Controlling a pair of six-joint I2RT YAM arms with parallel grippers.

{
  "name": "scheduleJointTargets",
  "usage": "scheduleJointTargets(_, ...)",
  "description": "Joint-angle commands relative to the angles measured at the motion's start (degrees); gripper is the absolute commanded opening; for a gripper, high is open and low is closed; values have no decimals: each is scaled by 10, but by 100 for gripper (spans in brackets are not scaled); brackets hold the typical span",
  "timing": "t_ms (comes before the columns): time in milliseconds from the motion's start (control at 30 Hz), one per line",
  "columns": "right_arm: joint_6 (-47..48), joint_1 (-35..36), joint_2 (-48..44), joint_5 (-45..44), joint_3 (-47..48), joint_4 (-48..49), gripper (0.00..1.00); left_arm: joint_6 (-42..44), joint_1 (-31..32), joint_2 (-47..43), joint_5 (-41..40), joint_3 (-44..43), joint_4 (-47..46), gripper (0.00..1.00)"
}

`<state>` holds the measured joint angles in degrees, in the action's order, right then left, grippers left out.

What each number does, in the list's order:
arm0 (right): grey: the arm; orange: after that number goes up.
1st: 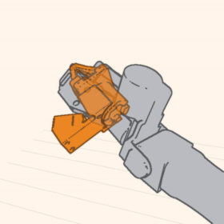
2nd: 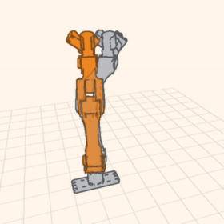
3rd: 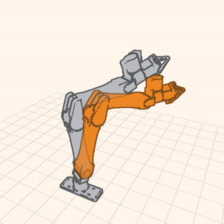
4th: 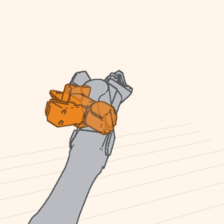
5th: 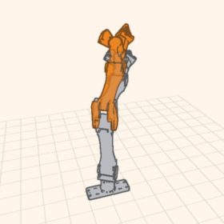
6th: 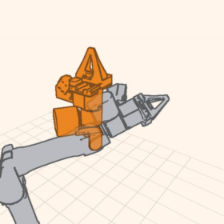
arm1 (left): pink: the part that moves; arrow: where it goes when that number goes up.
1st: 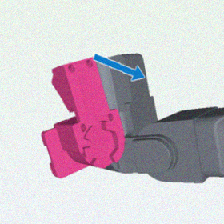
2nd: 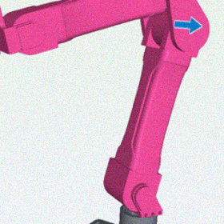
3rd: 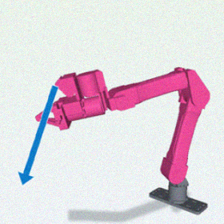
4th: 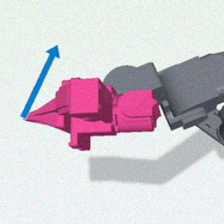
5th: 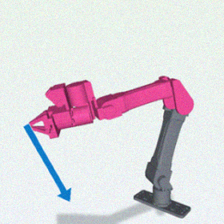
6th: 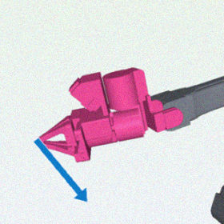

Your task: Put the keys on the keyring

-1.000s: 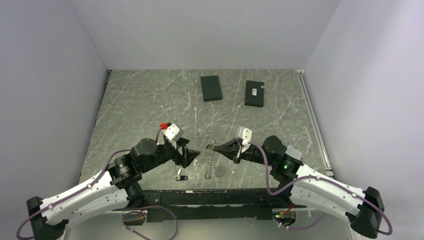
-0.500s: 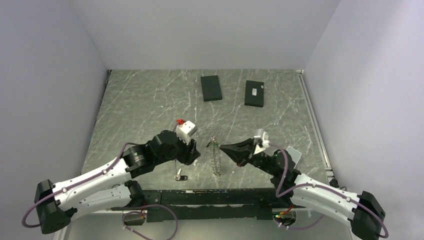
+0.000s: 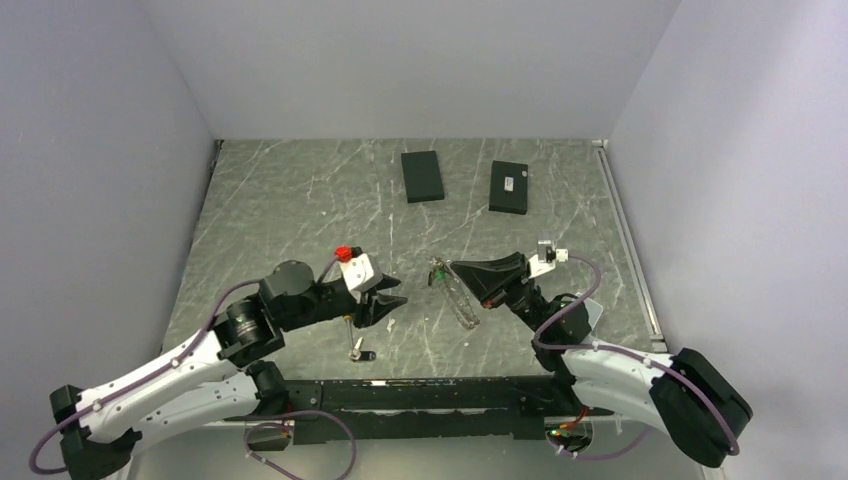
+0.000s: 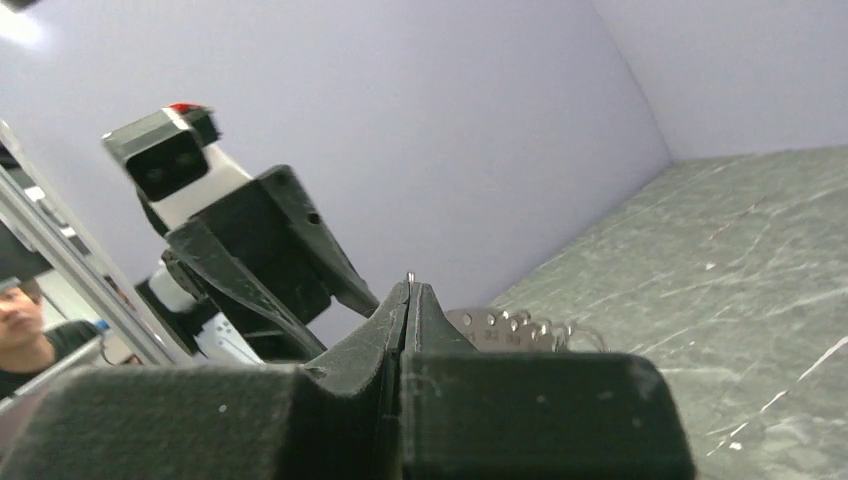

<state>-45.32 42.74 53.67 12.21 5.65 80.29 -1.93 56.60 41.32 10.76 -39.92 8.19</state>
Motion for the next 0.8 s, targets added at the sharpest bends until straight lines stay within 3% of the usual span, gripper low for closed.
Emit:
scheduleJointTargets(0,-122,-22,17,37,26,175,0,92,1,-24,31,-59,33,43)
scheduleJointTargets(167,-205,-51,38,96,63,154,0,180,1,-28,12,-94,99,41)
scheduleJointTargets(267,-279,-71,71,141,94,143,0,189,1,-32,-4,-88,84,41)
scheduleJointTargets(400,-360,-86,125,188,140,123,0,240,2,-38,25,-57,41,26)
scheduleJointTargets(633,-373,-90,133,230,201,-40,0,358,2,-49,15,-26,32,31)
scheduleJointTargets(767,-385,-90,157,258,216,-13,0,364,2,-47,1,-27,32,36)
